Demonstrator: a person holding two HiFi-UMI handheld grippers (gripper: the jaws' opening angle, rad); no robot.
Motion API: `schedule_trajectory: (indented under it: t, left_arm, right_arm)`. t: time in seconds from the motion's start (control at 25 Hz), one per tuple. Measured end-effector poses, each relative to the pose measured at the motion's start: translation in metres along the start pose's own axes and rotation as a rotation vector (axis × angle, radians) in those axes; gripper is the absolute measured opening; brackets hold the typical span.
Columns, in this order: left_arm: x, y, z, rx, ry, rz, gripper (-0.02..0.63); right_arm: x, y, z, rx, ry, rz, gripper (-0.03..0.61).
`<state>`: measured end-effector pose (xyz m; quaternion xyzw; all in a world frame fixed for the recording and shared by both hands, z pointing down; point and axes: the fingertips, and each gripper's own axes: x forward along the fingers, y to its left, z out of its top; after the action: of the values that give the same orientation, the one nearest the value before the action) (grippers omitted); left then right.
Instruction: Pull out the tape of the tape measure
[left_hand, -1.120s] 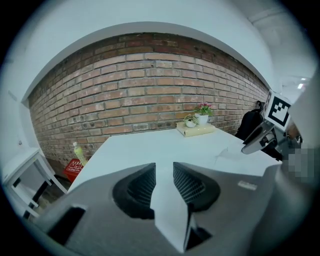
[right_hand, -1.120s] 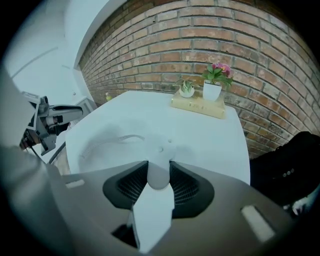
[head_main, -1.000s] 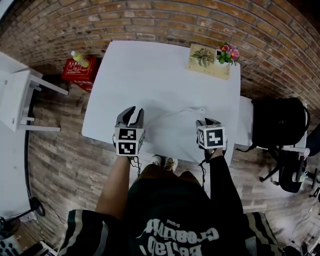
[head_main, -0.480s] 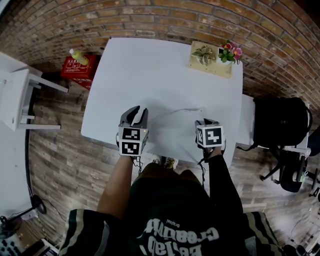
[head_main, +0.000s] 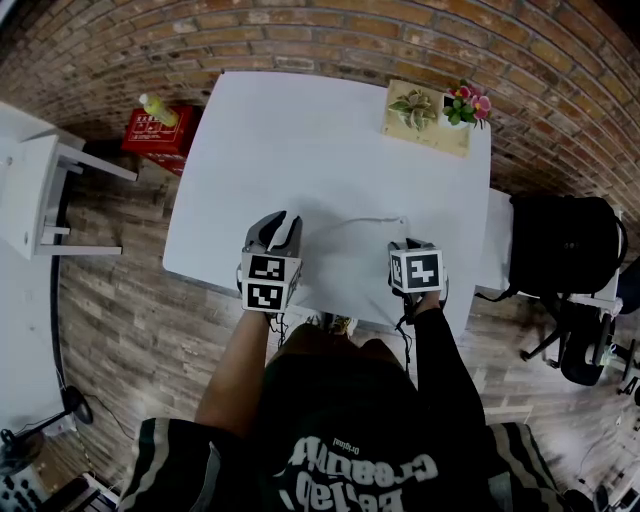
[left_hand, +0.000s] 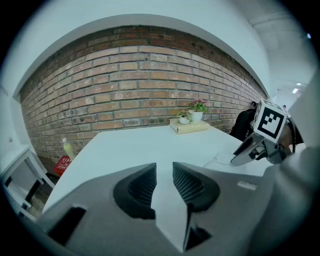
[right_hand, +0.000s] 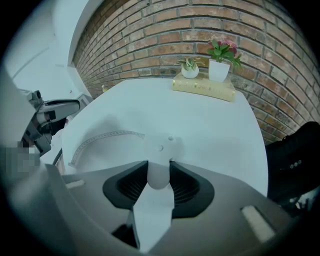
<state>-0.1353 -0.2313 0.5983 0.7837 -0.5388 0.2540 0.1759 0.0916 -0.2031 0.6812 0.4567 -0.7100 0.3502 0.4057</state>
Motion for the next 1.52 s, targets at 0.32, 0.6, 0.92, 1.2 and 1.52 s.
schedule_trajectory:
  t: [0.32,0.6,0.92,1.2,1.52]
  left_arm:
    - [-0.001,0.002,-0.003,-0.011,-0.002,-0.004,0.109]
    - [-0.005,0.003,-0.003,-0.014,-0.003,-0.008,0.109]
    - [-0.009,-0.001,-0.003,-0.013,-0.006,-0.015,0.109]
    - [-0.017,-0.001,0.018,-0.007,-0.056,-0.013,0.109]
    - [-0.041,-0.005,0.081,0.016,-0.189,-0.004,0.11]
  right_arm:
    - [0.003,0.004,0.001,-0.001,-0.002,0.0,0.152]
    - [0.002,0.006,0.002,-0.027,-0.018,-0.018,0.172]
    - [-0.005,0.009,0.005,-0.051,-0.071,-0.017,0.213]
    - [-0.032,0.009,0.041,-0.063,-0.279,-0.021,0.21]
    - [-0.094,0.009,0.102,-0.116,-0.517,-0.029,0.21]
